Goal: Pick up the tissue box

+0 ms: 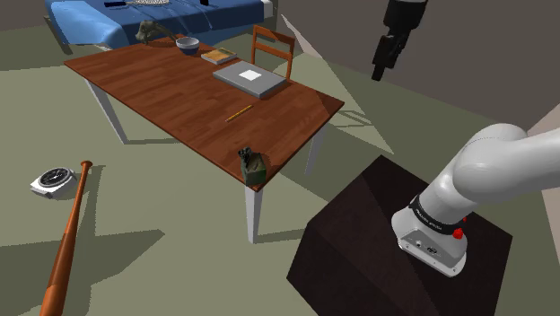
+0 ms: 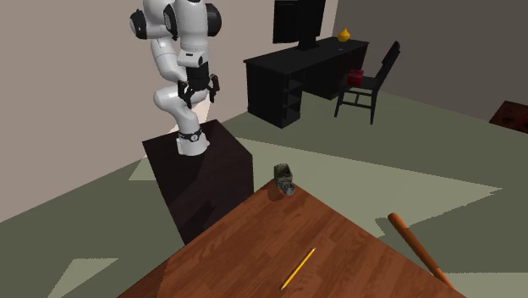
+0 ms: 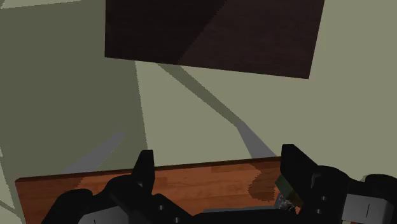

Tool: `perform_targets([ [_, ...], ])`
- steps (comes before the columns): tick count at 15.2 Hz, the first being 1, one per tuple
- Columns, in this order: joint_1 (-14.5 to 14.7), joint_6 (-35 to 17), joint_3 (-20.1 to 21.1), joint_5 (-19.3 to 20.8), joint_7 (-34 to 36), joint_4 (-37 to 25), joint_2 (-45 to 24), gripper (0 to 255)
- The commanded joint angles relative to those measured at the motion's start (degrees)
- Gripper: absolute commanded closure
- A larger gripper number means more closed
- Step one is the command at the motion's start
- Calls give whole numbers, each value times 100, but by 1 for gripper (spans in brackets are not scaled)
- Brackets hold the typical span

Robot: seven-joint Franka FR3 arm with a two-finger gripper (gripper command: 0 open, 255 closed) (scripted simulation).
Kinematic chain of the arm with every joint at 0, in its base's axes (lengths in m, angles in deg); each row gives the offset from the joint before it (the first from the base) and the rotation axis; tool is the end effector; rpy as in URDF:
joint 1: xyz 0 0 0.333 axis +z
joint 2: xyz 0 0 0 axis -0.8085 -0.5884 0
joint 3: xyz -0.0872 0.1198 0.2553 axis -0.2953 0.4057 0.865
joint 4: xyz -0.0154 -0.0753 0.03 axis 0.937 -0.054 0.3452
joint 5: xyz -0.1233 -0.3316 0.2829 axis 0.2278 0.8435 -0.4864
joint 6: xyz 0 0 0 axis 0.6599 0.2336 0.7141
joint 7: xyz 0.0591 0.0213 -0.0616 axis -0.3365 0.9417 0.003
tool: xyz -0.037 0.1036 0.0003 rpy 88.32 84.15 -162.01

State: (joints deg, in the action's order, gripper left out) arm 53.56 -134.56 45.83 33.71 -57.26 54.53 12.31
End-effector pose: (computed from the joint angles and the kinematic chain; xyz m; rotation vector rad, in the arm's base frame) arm 0.3928 0.0111 0.5448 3.0709 0.1939 -0.0963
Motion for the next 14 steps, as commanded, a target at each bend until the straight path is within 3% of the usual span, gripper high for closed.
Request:
perform_targets([
  [1,0,0,0,0,0,0,0,0],
  [14,205,-2300,796,-430,1121,280,-1918,0],
])
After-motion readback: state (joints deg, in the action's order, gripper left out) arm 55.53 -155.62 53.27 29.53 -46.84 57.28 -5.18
